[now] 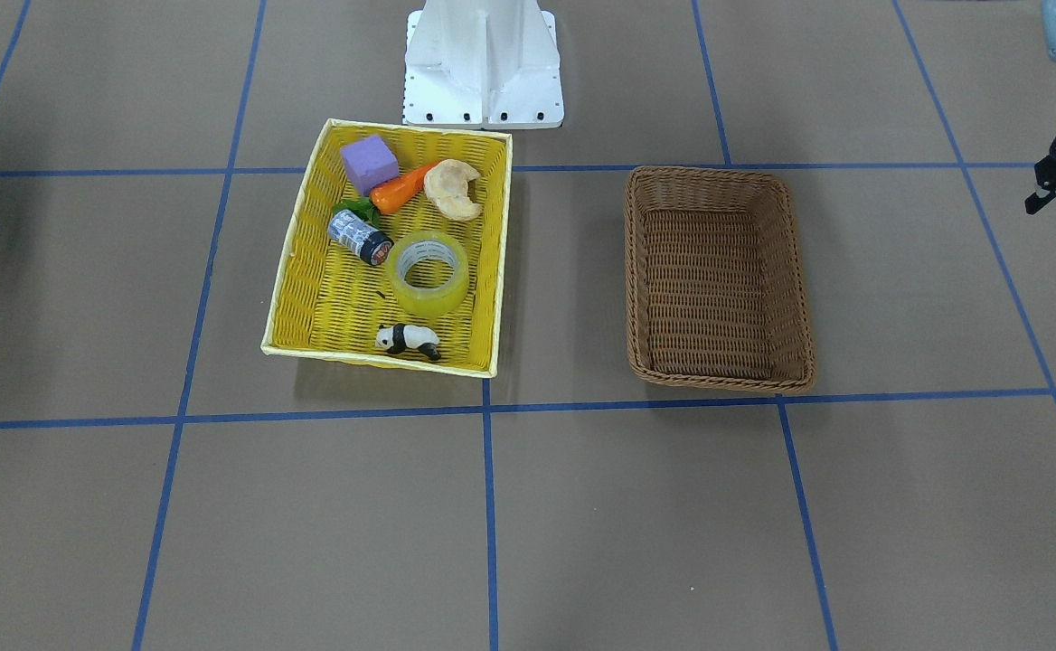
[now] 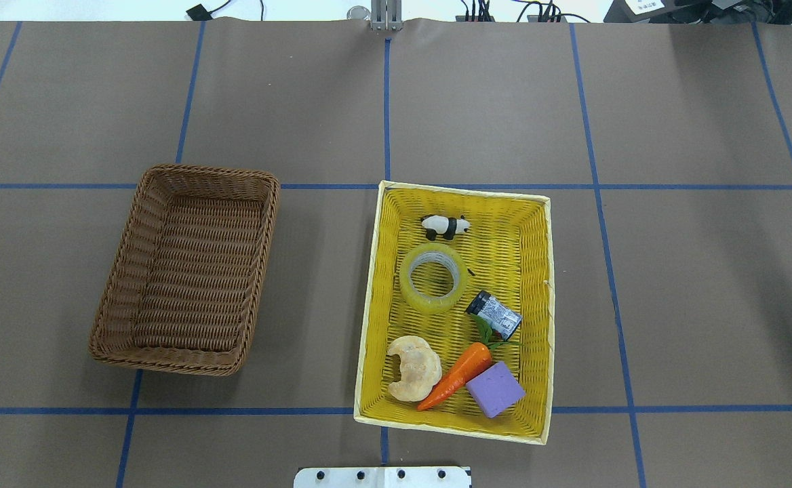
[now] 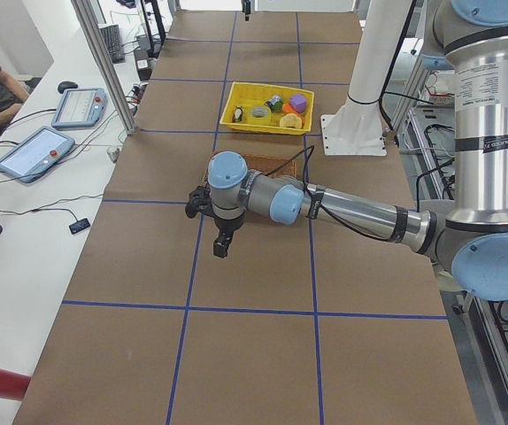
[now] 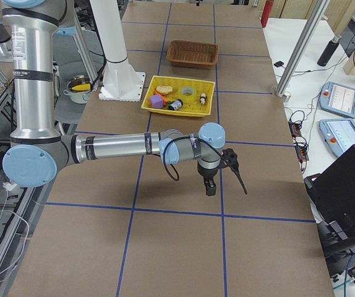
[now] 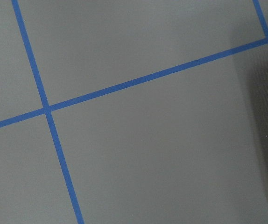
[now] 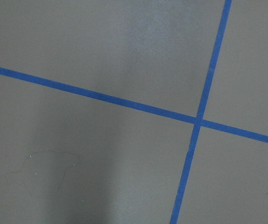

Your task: Move tape to another basket

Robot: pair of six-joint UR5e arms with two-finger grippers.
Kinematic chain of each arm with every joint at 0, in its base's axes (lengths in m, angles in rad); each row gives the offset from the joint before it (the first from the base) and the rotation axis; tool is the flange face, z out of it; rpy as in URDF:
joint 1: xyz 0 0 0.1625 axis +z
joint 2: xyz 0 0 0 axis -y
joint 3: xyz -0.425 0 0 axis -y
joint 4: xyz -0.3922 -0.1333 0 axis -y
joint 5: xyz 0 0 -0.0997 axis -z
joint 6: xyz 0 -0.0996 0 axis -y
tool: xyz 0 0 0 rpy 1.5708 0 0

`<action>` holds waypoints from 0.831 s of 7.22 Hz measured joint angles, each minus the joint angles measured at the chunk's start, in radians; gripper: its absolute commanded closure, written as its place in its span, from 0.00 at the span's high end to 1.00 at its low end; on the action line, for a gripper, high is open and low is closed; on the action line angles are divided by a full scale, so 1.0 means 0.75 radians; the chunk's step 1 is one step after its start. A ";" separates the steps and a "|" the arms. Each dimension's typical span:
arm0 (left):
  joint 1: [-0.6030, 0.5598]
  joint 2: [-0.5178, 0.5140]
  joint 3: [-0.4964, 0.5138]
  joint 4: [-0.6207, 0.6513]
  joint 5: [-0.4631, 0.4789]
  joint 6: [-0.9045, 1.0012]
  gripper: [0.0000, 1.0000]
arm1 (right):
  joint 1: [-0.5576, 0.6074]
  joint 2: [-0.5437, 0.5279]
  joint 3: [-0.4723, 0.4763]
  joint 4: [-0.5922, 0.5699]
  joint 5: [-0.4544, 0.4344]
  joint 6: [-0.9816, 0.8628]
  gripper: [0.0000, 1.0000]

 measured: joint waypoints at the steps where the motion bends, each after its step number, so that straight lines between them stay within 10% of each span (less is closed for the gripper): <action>1: 0.000 -0.001 -0.003 -0.001 -0.001 -0.012 0.98 | -0.003 0.001 0.002 0.000 0.019 0.001 1.00; 6: 0.001 -0.002 -0.004 -0.001 -0.002 -0.047 0.98 | -0.328 0.038 0.085 0.415 0.121 0.448 1.00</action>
